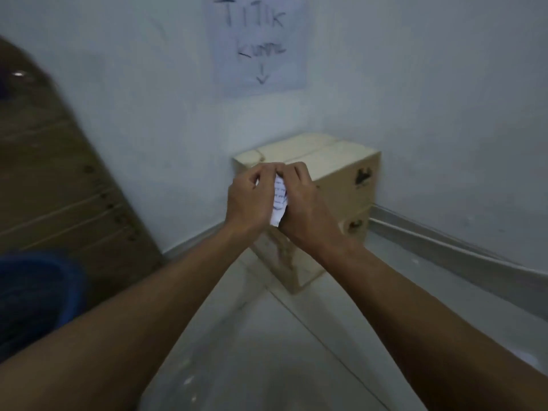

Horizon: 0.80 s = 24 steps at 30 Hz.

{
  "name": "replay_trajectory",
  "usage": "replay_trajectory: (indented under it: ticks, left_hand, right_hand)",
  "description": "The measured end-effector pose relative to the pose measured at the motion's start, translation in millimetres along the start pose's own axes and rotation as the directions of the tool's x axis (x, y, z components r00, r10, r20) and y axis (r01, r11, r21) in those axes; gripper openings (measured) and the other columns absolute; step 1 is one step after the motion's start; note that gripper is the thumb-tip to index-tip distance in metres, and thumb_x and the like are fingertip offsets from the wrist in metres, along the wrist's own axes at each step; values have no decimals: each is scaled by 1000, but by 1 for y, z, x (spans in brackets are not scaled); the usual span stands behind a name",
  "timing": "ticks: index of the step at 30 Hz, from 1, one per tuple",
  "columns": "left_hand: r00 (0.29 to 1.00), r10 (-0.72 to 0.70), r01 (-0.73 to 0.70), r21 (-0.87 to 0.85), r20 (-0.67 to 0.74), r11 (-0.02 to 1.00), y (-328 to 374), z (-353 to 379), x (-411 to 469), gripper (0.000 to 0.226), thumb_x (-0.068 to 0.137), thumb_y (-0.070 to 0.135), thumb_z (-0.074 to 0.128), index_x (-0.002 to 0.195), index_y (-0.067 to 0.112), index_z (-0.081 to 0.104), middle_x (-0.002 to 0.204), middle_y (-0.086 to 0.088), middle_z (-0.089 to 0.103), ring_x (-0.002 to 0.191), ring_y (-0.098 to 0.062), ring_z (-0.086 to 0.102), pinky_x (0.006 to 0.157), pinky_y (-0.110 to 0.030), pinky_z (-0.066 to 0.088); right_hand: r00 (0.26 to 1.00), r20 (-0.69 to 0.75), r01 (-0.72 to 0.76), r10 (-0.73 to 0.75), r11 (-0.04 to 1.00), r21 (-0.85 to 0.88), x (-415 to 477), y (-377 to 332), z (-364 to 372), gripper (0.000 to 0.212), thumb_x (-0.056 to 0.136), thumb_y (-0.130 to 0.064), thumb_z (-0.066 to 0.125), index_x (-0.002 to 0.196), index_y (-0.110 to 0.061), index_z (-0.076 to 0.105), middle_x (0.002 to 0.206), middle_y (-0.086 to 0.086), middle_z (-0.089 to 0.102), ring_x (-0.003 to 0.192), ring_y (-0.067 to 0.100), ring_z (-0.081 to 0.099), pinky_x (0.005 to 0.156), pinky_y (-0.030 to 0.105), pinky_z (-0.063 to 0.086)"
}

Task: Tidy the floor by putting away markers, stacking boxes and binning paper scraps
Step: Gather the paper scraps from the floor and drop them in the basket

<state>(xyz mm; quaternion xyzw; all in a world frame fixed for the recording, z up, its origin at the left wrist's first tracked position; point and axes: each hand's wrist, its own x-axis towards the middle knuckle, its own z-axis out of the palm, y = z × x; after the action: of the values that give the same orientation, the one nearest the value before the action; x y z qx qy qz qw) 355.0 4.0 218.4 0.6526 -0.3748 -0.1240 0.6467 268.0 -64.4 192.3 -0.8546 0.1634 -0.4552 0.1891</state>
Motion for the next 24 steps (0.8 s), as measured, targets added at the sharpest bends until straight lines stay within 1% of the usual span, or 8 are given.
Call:
replay_trajectory:
  ticks: [2, 4, 7, 11, 13, 16, 20, 24]
  left_hand:
    - [995, -14, 15, 8, -100, 1000, 5, -48, 5, 33, 86, 29, 51, 59, 30, 70, 59, -2, 66, 68, -16, 69, 76, -35, 59]
    - [985, 18, -8, 58, -171, 998, 14, -91, 10, 33, 82, 30, 51, 56, 33, 71, 52, 8, 65, 57, -12, 64, 71, -34, 58]
    - [967, 53, -6, 184, -247, 983, 29, -158, 16, 32, 81, 31, 50, 57, 36, 71, 55, 12, 65, 63, -12, 63, 75, -35, 55]
    - [941, -11, 103, 252, -339, 962, 30, -238, 2, 43, 85, 17, 50, 47, 29, 68, 46, 10, 61, 51, -6, 60, 63, -21, 52]
    - [926, -18, 153, 330, -378, 932, 22, -275, -16, 53, 89, 14, 49, 44, 36, 68, 44, 16, 60, 43, 5, 56, 47, -9, 42]
    - [875, -109, 306, 365, -472, 879, 7, -326, -42, 48, 92, 21, 50, 50, 32, 71, 47, 19, 62, 43, 7, 56, 41, -9, 39]
    - [757, -217, 511, 352, -616, 784, -1, -368, -63, 43, 94, 40, 48, 63, 18, 65, 63, 10, 66, 63, -8, 61, 60, -23, 48]
    - [704, -255, 603, 369, -663, 707, -3, -390, -76, 69, 83, 72, 31, 91, 15, 69, 104, -1, 69, 94, -17, 63, 85, -30, 42]
  right_hand:
    - [997, 47, 55, -56, 998, 27, 20, -38, 33, 46, 76, -5, 70, 120, -1, 58, 110, 13, 53, 84, 22, 59, 69, 39, 53]
    - [992, 47, 114, -120, 987, 114, 35, -67, 64, 46, 72, -1, 72, 116, 1, 58, 107, 16, 53, 83, 24, 60, 71, 36, 53]
    - [981, 40, 172, -187, 954, 244, 56, -113, 105, 50, 72, -4, 77, 118, -1, 56, 110, 15, 52, 82, 21, 60, 74, 25, 50]
    - [979, 116, 95, -165, 885, 456, 50, -181, 160, 56, 73, -8, 78, 123, -6, 53, 113, 11, 50, 87, 25, 61, 76, 39, 53]
    - [968, 177, 53, -177, 835, 547, 35, -207, 183, 52, 75, -6, 75, 123, -6, 54, 113, 12, 50, 91, 25, 60, 79, 37, 50]
    - [924, 317, -29, -215, 787, 617, 13, -242, 211, 45, 80, -4, 70, 122, -5, 54, 113, 12, 49, 91, 24, 56, 76, 30, 43]
    - [790, 551, -181, -268, 757, 628, 2, -271, 233, 54, 82, -20, 78, 127, -8, 52, 122, 12, 52, 104, 24, 56, 80, 29, 45]
    - [659, 685, -292, -311, 733, 614, 4, -277, 236, 54, 81, -36, 77, 124, -15, 52, 121, 4, 60, 103, 18, 61, 74, 30, 54]
